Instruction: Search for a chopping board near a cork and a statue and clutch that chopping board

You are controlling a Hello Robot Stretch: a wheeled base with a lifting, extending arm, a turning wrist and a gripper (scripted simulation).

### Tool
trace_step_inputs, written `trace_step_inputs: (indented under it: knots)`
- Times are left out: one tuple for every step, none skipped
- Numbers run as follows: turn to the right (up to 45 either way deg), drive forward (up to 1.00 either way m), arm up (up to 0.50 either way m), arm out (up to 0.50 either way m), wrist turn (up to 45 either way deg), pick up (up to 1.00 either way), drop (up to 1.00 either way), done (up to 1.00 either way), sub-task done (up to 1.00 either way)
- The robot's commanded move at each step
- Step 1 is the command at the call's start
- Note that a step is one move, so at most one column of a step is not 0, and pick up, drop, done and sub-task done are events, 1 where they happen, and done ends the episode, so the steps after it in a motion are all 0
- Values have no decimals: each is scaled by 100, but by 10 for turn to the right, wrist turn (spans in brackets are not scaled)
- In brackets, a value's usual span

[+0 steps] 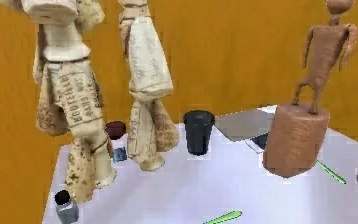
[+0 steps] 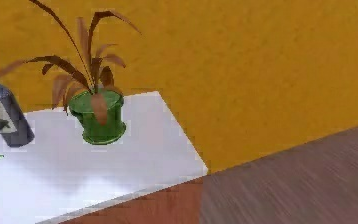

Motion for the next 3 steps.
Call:
trace_step_inputs:
  knots:
    - [-450,0,0,0,0,0,0,0,0]
    - [-210,0,0,0,0,0,0,0,0]
    - [0,0,50,0,0,0,0,0,0]
